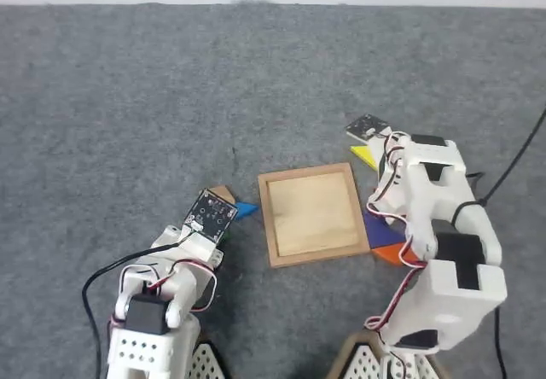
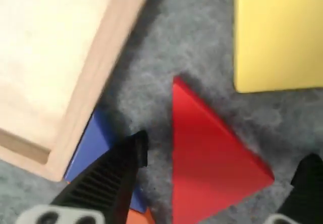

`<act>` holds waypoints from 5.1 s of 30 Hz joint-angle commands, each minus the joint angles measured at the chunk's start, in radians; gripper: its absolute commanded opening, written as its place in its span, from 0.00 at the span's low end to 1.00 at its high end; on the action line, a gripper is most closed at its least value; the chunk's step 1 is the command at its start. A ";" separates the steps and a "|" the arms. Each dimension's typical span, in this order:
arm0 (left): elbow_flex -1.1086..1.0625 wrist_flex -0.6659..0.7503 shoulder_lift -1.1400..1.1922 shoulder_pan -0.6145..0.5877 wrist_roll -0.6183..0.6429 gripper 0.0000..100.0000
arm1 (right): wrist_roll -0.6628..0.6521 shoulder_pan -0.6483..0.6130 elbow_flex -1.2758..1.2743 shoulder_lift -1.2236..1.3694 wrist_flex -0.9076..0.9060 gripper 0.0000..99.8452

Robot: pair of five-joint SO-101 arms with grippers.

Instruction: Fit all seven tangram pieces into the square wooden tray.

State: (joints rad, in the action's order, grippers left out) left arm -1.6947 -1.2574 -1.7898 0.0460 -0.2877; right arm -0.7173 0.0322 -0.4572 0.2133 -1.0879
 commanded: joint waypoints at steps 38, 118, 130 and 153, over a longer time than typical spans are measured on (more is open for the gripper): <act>0.012 0.002 -0.012 -0.006 -0.008 0.10 | 0.172 0.124 0.069 -0.226 -0.139 0.33; 0.012 0.002 -0.012 -0.006 -0.008 0.10 | 0.098 0.073 0.080 0.001 -0.012 0.32; 0.012 0.002 -0.012 -0.006 -0.008 0.10 | 0.120 0.111 0.031 -0.001 -0.015 0.19; 0.012 0.002 -0.012 -0.006 -0.008 0.10 | 0.485 0.297 -0.005 -0.173 -0.038 0.26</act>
State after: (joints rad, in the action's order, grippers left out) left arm -1.6947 -1.2574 -1.7898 0.0460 -0.2877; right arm -0.3107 0.2839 -0.4618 0.1074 -1.1446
